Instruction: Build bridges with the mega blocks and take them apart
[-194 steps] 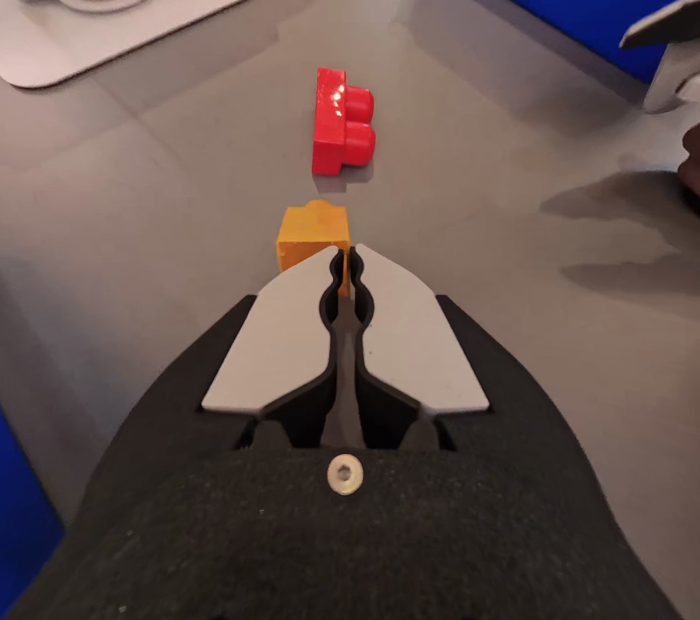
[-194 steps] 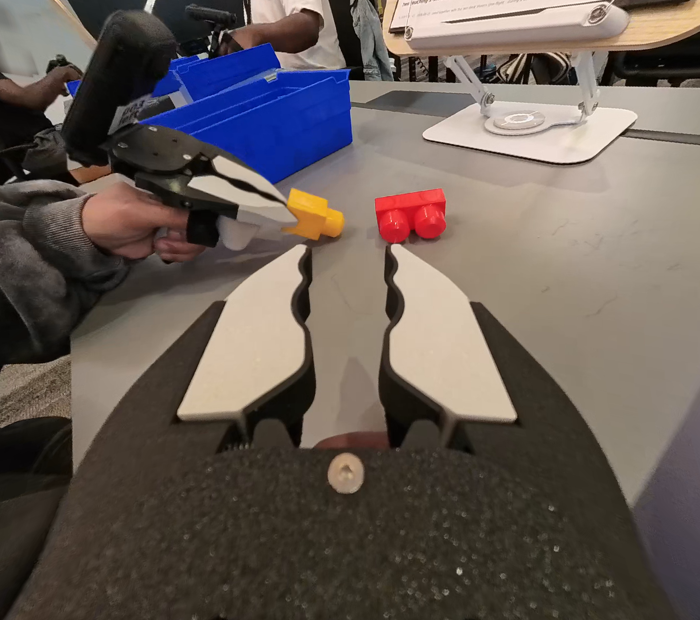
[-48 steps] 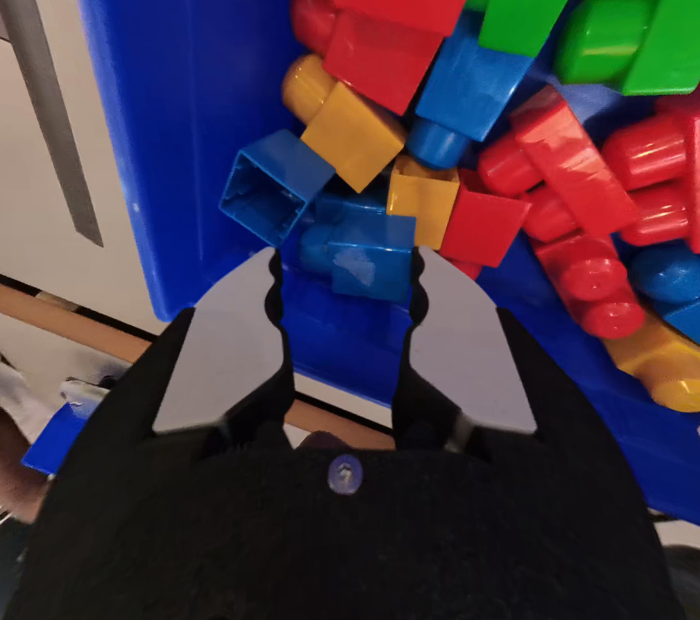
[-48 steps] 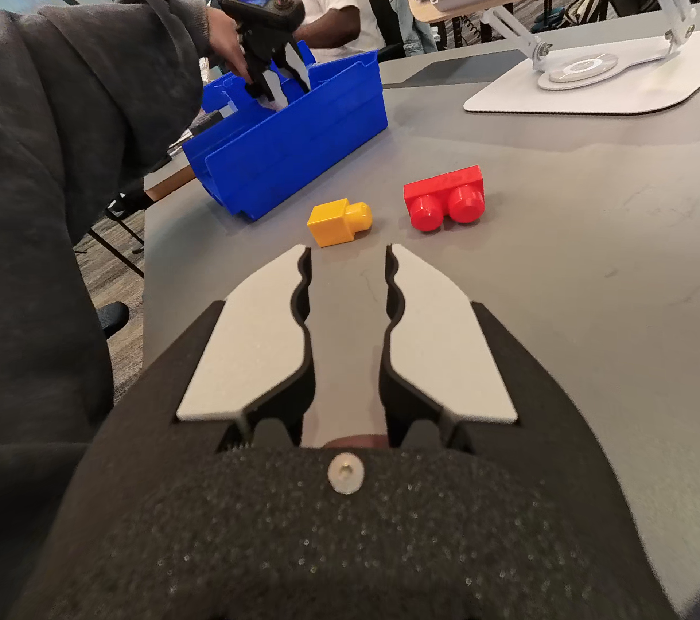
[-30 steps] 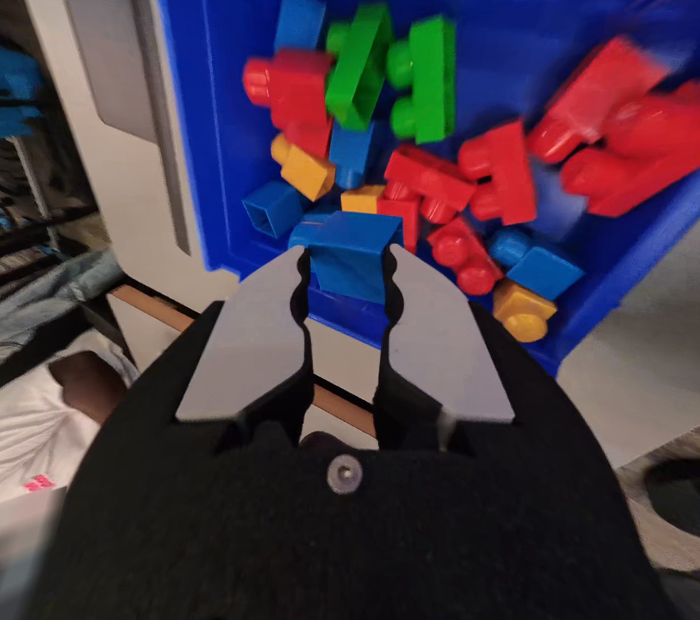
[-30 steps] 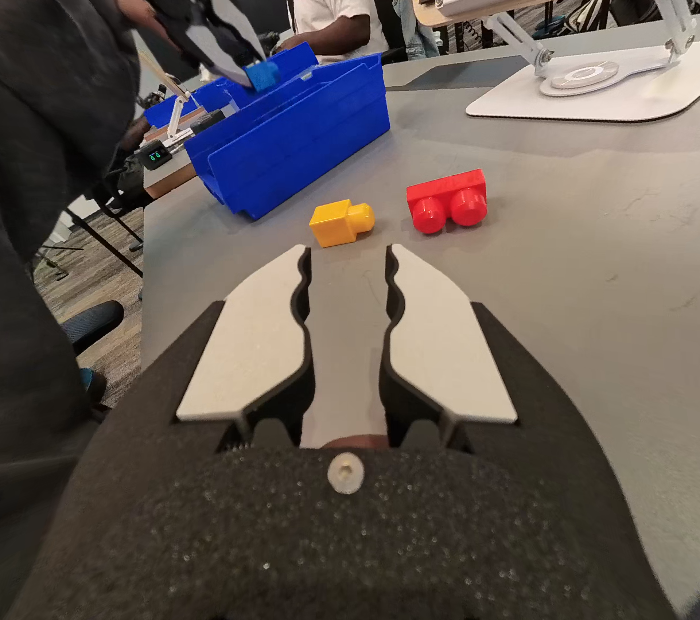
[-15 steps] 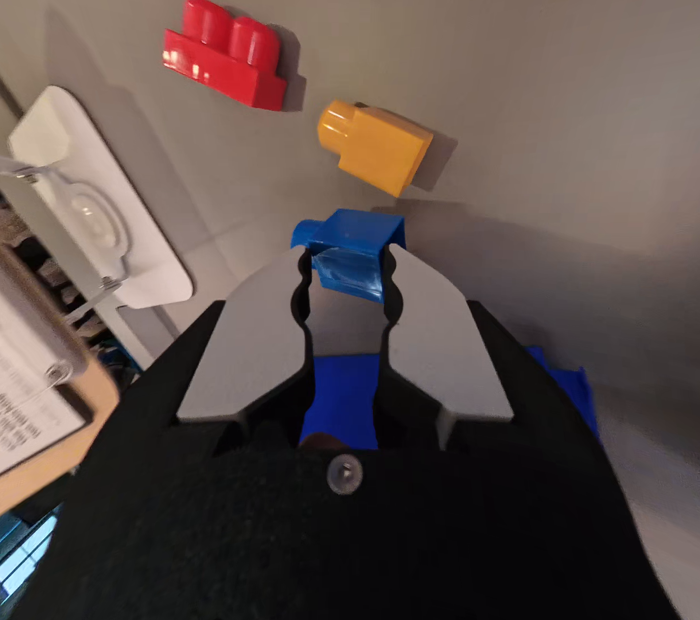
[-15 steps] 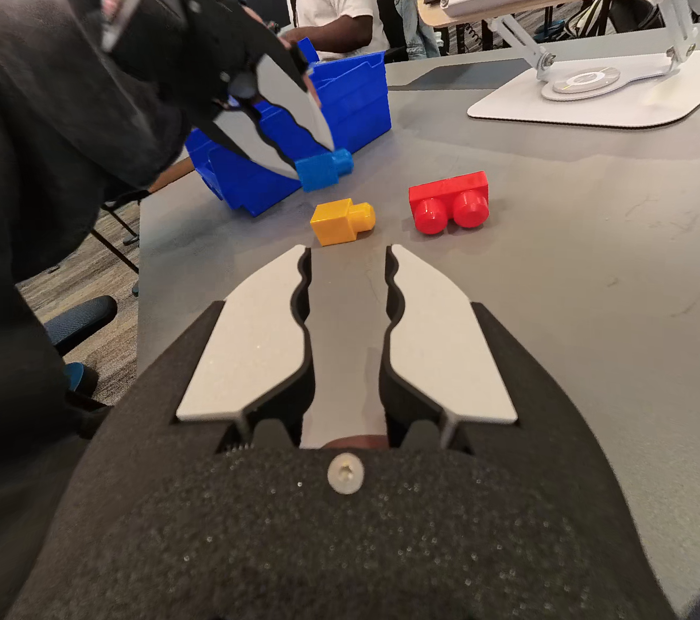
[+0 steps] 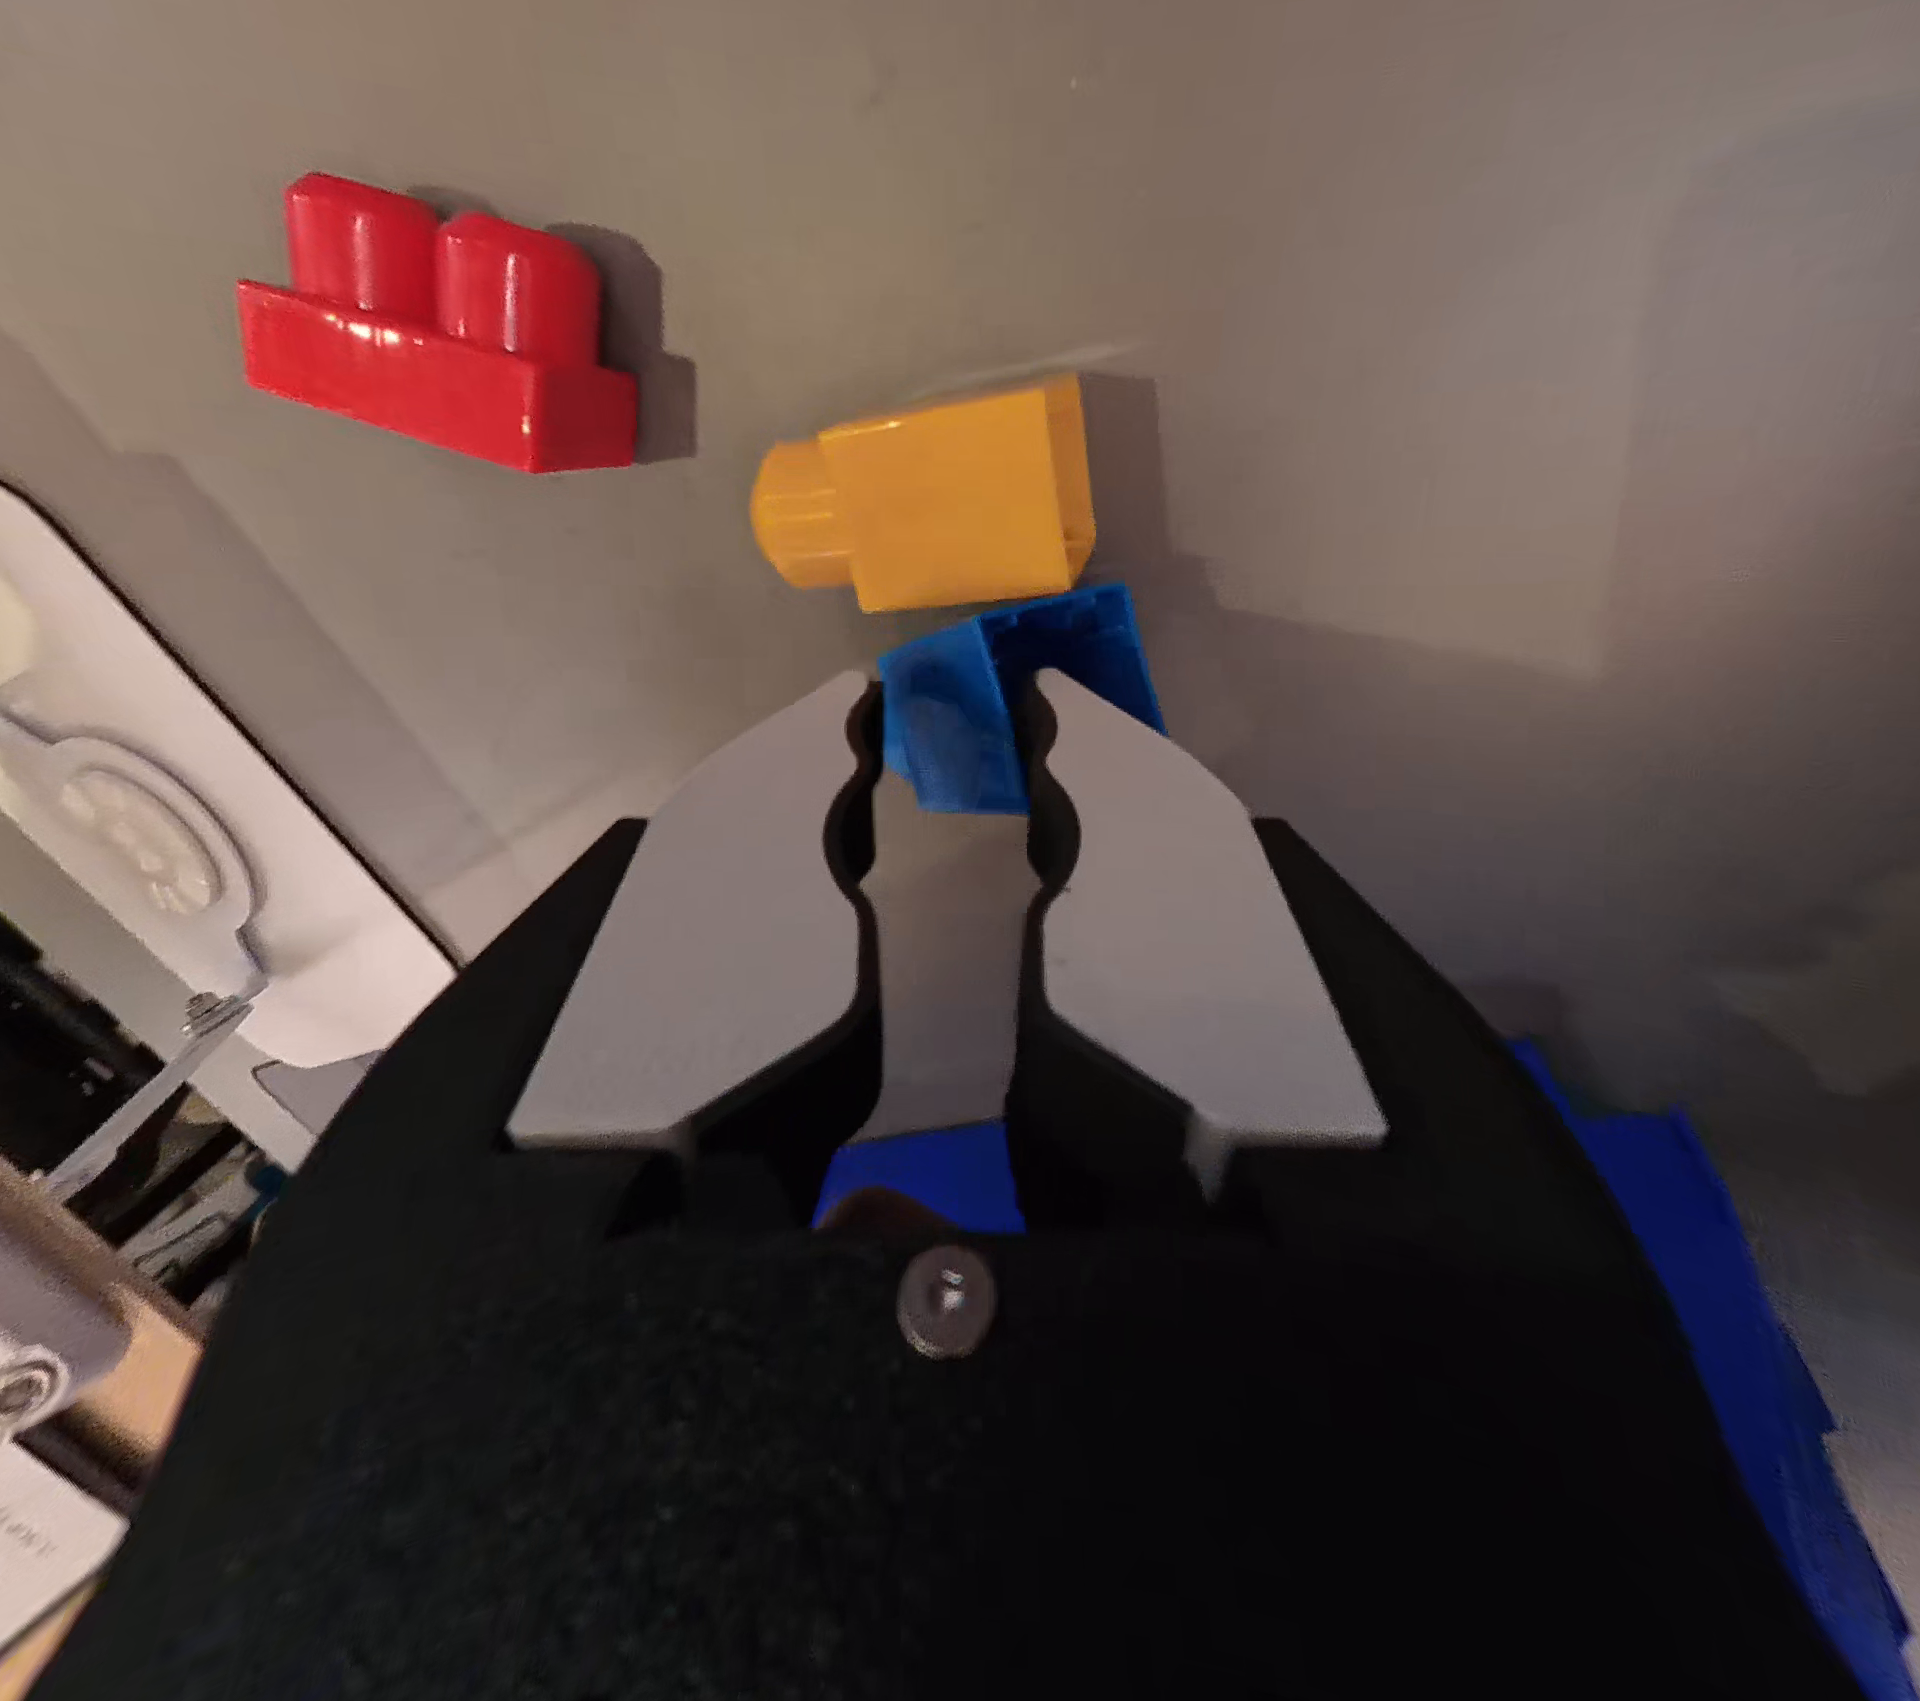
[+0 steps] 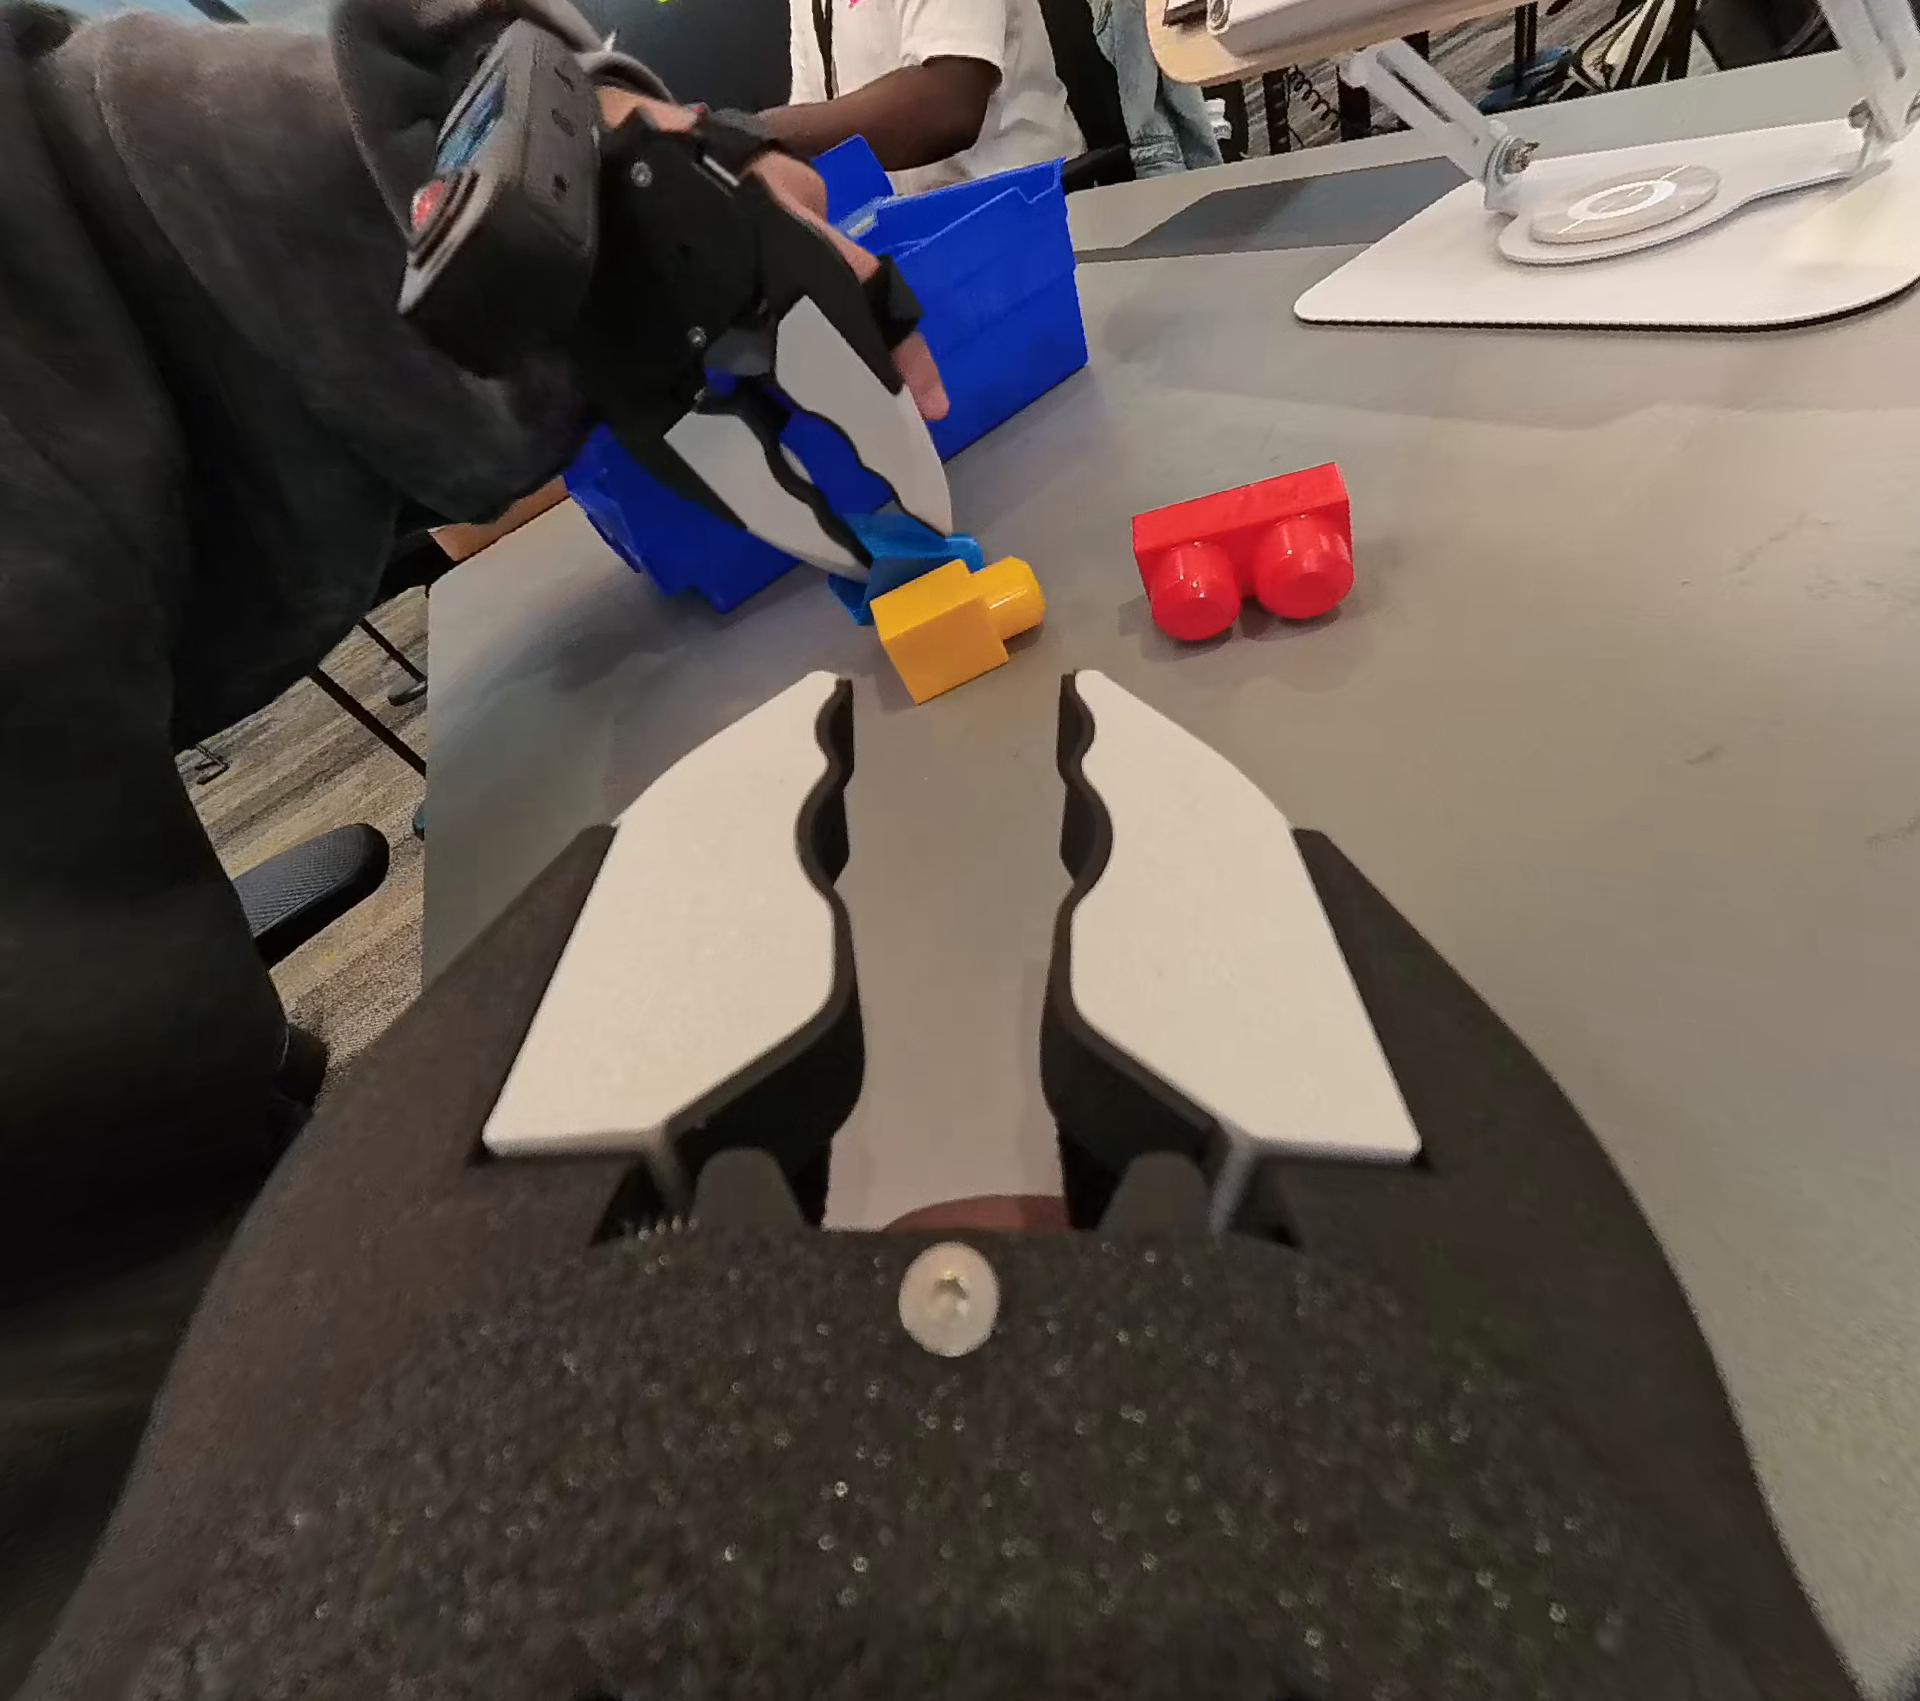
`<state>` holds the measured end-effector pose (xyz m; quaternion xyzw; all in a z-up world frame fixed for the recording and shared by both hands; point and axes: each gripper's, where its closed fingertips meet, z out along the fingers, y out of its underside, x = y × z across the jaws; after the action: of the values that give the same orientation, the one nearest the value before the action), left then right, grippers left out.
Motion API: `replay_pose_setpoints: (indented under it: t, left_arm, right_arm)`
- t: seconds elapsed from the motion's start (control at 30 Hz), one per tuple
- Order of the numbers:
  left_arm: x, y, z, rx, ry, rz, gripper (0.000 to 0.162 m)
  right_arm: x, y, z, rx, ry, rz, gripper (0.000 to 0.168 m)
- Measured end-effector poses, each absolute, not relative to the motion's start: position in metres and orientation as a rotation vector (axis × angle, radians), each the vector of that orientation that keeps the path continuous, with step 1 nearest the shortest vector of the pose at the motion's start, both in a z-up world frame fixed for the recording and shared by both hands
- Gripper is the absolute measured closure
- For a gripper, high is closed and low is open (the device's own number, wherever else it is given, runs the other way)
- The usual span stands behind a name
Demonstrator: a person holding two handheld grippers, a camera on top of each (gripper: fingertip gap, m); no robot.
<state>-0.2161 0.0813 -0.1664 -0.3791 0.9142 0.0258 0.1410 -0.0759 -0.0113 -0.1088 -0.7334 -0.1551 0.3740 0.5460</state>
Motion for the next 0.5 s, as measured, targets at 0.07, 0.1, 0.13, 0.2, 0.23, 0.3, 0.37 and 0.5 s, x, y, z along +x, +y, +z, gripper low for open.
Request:
replay_pose_setpoints:
  t: [0.07, 0.1, 0.13, 0.2, 0.23, 0.3, 0.37, 0.5]
  left_arm:
    - [-0.225, 0.078, -0.165, -1.123, 2.634, 0.108, 0.13]
    - [-0.229, 0.076, -0.164, -1.136, 2.628, 0.125, 0.128]
    - [-0.235, 0.076, -0.161, -1.152, 2.618, 0.149, 0.125]
    - [-0.242, 0.077, -0.15, -1.189, 2.555, 0.194, 0.119]
    - [-0.246, 0.078, -0.143, -1.227, 2.507, 0.21, 0.118]
    - [-0.245, 0.082, -0.121, -1.365, 2.312, 0.223, 0.114]
    - [-0.243, 0.081, -0.099, -1.565, 2.039, 0.193, 0.103]
    - [-0.231, 0.042, -0.092, -1.941, 1.373, -0.128, 0.101]
  right_arm:
    - [-0.076, -0.011, -0.109, -1.739, -0.366, 0.891, 0.131]
    - [-0.076, -0.011, -0.109, -1.739, -0.366, 0.893, 0.13]
    - [-0.076, -0.011, -0.109, -1.737, -0.365, 0.894, 0.13]
    - [-0.076, -0.012, -0.108, -1.737, -0.362, 0.899, 0.13]
    - [-0.076, -0.012, -0.109, -1.737, -0.361, 0.901, 0.13]
    - [-0.075, -0.012, -0.109, -1.738, -0.358, 0.903, 0.13]
    - [-0.075, -0.012, -0.108, -1.738, -0.356, 0.905, 0.13]
    - [-0.075, -0.012, -0.108, -1.736, -0.354, 0.909, 0.13]
